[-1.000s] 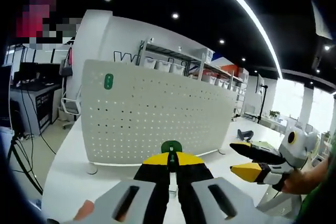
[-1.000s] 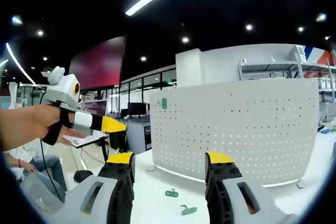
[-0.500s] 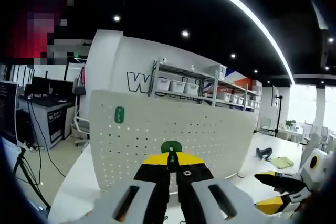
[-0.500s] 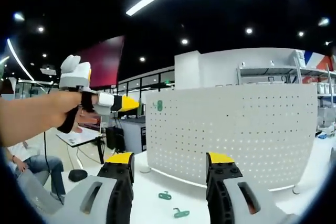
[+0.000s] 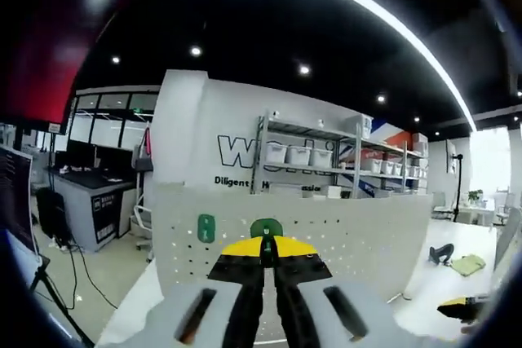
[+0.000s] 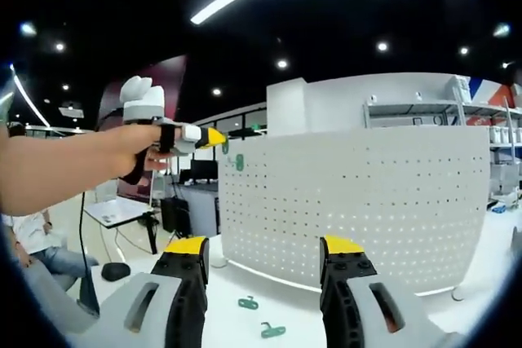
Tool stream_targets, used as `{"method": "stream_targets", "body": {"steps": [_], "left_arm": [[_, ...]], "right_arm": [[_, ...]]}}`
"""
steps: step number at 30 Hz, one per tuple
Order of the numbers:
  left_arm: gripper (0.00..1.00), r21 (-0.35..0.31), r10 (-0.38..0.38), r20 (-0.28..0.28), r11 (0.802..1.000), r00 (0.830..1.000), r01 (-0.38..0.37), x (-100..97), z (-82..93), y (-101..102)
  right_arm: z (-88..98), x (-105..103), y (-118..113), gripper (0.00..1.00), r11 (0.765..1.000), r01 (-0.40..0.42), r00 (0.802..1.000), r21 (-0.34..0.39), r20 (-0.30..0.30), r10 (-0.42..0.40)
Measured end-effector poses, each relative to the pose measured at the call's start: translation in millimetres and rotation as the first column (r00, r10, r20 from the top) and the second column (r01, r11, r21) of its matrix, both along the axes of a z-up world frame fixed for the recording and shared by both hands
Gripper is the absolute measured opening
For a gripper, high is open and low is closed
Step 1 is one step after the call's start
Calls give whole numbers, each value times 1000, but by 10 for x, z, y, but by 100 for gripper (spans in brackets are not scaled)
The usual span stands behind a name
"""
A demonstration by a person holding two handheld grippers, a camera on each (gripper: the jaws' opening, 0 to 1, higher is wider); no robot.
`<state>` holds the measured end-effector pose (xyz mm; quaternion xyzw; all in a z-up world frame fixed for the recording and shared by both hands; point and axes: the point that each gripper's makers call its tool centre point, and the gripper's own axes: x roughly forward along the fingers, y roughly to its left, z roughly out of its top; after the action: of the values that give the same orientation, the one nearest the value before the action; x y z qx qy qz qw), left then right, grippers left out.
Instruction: Insert the hook assembly into the mounting plate slot until the hook locks in place.
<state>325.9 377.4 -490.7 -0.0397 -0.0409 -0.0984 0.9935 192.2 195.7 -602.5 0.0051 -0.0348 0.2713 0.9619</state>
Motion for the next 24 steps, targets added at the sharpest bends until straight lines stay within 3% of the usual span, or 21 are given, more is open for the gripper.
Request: {"method": "stream_targets", "body": {"steps": [15,24], "left_arm": [[2,91,73,34,993,997,-75,513,75,-47],[2,144,103,35,984,994,-107,736,-27,-61]], "right_arm": [[-65,131,-140,56,1000,23,1000,-14,-16,-24],[-123,216,-198,56,999,37,999,-17,-30,-38]]}}
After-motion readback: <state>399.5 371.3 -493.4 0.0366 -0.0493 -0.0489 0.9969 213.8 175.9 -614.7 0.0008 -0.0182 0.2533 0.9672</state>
